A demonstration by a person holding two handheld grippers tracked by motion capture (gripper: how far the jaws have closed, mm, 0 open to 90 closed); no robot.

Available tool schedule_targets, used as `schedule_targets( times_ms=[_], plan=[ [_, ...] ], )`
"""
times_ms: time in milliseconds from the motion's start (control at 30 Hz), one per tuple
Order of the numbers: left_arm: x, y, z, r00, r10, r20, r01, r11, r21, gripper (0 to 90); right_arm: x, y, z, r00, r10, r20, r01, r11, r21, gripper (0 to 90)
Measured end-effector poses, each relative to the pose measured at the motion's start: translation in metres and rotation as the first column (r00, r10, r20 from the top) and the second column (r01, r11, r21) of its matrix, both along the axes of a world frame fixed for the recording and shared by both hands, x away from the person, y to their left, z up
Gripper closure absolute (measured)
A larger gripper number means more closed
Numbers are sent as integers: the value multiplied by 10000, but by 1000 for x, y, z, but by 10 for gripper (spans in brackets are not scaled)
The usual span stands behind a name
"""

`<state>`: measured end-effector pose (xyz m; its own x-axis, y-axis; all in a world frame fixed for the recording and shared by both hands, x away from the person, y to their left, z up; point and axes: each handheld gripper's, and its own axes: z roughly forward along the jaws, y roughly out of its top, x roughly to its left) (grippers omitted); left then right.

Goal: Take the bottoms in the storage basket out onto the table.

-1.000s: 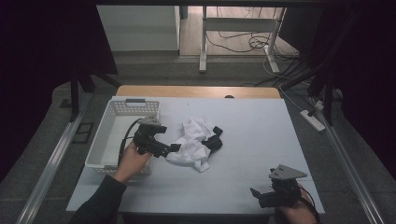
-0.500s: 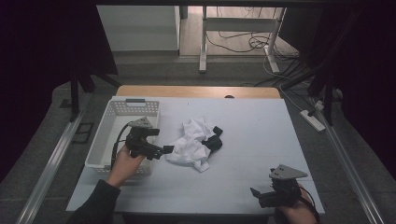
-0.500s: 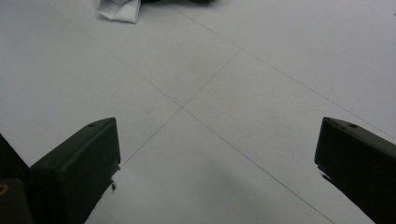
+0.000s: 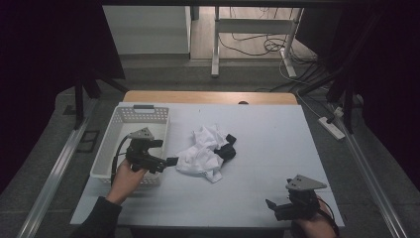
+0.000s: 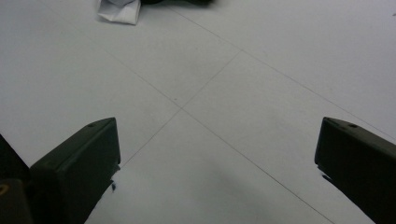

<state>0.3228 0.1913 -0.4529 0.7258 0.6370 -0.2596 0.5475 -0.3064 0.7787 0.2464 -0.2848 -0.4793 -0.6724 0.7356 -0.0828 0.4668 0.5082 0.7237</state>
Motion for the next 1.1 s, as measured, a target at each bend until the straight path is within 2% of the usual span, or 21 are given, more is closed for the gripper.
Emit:
schedule_targets(
  times_ms=[433, 1100],
  plan=[
    [-10, 11, -5, 9998, 182, -63, -182, 9998, -119, 2, 0, 0, 0, 10000, 25, 3, -25, 10000, -32, 8],
    [-29, 25, -17, 9986, 524, -11, -524, 9986, -9, 1, 0, 1, 0, 10000, 62, 0, -62, 10000, -63, 8]
  ],
)
